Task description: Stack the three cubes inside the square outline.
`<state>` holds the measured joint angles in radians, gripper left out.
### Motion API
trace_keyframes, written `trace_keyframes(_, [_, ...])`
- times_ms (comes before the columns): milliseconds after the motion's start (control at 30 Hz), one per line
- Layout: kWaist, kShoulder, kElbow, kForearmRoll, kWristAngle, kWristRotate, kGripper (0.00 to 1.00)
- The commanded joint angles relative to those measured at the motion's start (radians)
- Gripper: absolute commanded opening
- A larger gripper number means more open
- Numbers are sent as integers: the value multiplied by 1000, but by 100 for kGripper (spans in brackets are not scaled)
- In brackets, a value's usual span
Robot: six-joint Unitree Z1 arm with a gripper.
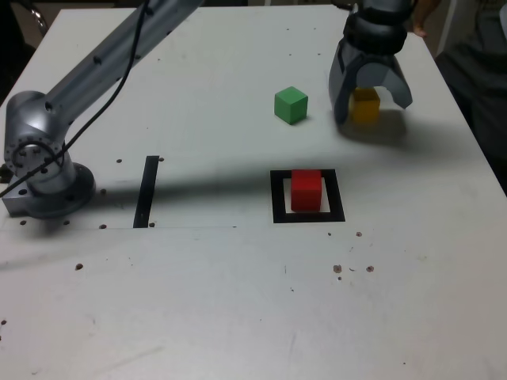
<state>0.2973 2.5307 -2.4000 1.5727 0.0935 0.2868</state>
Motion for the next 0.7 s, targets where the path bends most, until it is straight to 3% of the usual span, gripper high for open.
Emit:
trace_keyframes(0, [2, 6, -7, 14, -2, -10, 88])
trace_keyframes(167, [2, 11, -8, 24, -12, -27, 69])
trace_keyframes(400, [0, 14, -21, 20, -10, -31, 29])
trace_keyframes(500, [-2, 14, -27, 19, -8, -29, 23])
trace_keyframes(667, [-3, 14, -28, 22, -8, -29, 22])
